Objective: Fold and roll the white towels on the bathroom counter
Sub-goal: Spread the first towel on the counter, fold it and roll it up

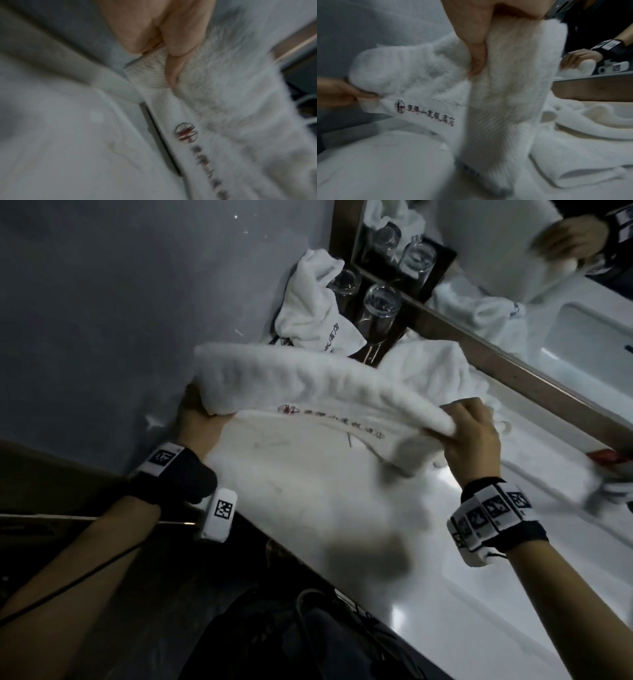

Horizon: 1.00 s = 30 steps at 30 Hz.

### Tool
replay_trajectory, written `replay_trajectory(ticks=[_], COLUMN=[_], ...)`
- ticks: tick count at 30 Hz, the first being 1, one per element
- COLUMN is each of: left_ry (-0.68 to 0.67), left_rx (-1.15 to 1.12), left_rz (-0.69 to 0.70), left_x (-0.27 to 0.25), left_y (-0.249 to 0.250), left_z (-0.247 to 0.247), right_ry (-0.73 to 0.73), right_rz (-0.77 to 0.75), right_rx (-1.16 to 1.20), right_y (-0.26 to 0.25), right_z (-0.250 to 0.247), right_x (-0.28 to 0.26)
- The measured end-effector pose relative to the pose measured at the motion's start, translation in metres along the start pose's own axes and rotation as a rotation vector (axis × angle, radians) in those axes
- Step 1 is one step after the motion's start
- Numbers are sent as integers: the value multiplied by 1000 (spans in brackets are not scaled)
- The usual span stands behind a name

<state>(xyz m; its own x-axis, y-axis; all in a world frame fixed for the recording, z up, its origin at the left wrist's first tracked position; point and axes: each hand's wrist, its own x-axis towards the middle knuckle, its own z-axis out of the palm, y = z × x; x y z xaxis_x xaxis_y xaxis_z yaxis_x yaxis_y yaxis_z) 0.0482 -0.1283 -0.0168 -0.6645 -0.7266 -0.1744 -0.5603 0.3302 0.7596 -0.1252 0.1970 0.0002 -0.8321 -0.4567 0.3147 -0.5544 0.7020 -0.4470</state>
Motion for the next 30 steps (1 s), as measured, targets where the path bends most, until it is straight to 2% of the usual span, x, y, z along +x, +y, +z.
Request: replay_trajectory(ticks=[1, 2, 3, 5, 8, 10, 11, 12, 14, 16, 20, 23, 25, 28, 30], left_ry=[-44, -84, -128, -206, -397, -401, -386, -364, -293, -287, -479, -540, -554, -522, -512], left_rx=[145, 165, 100, 68, 404, 598, 648, 686, 720, 688, 671, 699, 726, 729, 708], left_rz=[11, 33, 126, 164, 329, 404, 467, 525, 532, 503, 570, 526, 507, 503, 520], left_x=[5, 11, 16, 23, 20, 12, 7, 2, -14, -38, -93, -126, -147, -162, -160], left_y=[-5, -10, -13, -23, -51, -64, -66, -66, -52, -36, -18, -14, -14, -19, -24], left_z=[-3, -6, -8, -12, -11, -12, -11, -8, 6, 32, 91, 122, 139, 153, 153], right_ry=[2, -33, -97, -278, -657, -824, -853, -853, -826, -805, -829, -815, -732, -671, -677], right_rz=[-59, -100, -130, -158, -68, -6, 28, 57, 96, 109, 68, 65, -2, -181, -190], right_rx=[-11, -17, -10, 0, -52, -89, -92, -88, -59, -23, 21, 28, -14, -39, -61], right_y=[3, 7, 9, 13, 9, 4, 0, -3, -11, -19, -28, -28, -30, -27, -15], right_z=[-2, -3, -2, 2, 13, 20, 23, 26, 30, 33, 40, 40, 38, 35, 29], right_x=[-5, -12, -21, -43, -82, -105, -114, -121, -131, -138, -147, -153, -156, -161, -160])
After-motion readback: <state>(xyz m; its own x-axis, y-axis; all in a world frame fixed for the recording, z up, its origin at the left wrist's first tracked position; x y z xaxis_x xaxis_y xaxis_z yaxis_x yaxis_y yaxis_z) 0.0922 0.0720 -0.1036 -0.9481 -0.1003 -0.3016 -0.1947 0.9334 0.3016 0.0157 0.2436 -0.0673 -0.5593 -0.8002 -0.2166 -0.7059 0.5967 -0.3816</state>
